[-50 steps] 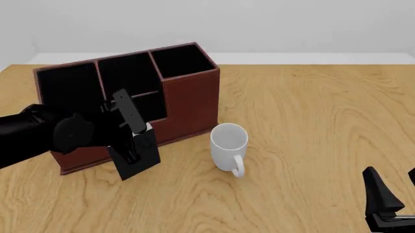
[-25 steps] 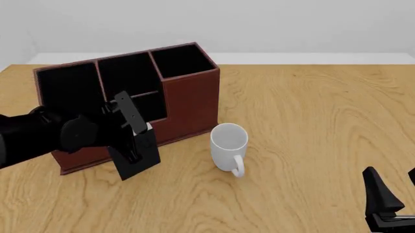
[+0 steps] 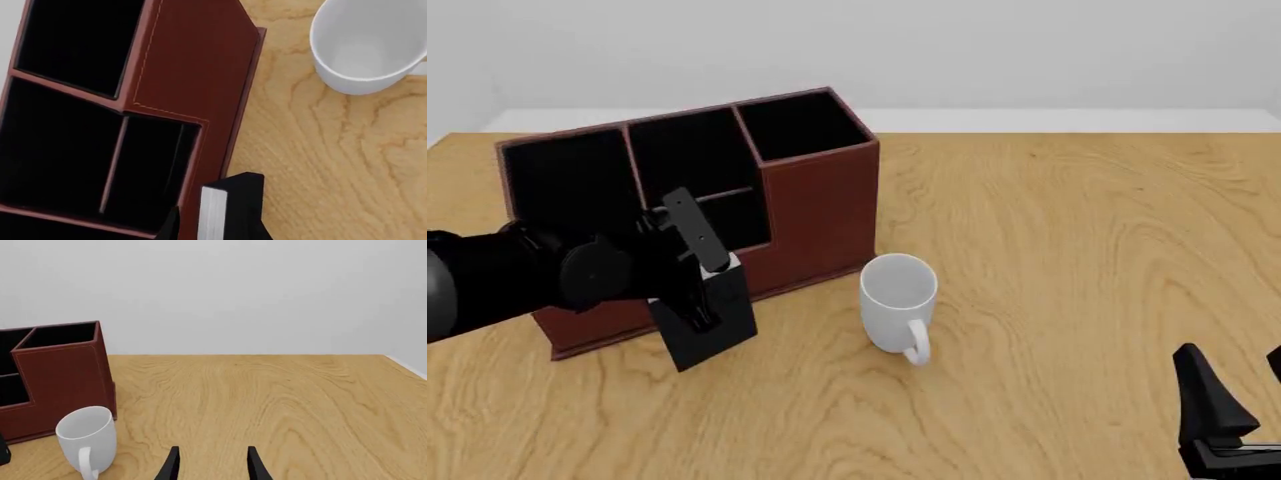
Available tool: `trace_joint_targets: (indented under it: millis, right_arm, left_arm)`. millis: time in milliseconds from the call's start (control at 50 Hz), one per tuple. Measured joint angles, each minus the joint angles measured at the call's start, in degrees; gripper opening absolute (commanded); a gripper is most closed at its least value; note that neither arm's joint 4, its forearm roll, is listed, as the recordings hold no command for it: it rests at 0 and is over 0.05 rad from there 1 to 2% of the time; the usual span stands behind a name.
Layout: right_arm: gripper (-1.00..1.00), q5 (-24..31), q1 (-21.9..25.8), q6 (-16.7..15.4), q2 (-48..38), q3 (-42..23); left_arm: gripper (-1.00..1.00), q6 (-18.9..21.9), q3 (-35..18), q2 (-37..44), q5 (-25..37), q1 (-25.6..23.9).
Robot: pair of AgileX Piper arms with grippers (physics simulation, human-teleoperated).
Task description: Pick up the book and place it in the front compartment of the caddy.
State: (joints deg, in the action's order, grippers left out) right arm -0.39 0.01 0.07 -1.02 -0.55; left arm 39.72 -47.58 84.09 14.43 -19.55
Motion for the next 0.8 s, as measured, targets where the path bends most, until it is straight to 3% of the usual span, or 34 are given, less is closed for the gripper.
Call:
trace_joint_targets:
  millis: [780,800]
  right_arm:
    - [1.0,0.0,0.0,0.0,0.0,0.0]
    - [1.0,0.0,0.0,0.0,0.0,0.0]
  left_arm:
    - [1.0,-1.3,1.6,3.3,-3.7,-0.7]
    - [-1.0,-1.3,1.8,3.3,-3.9,-0.8]
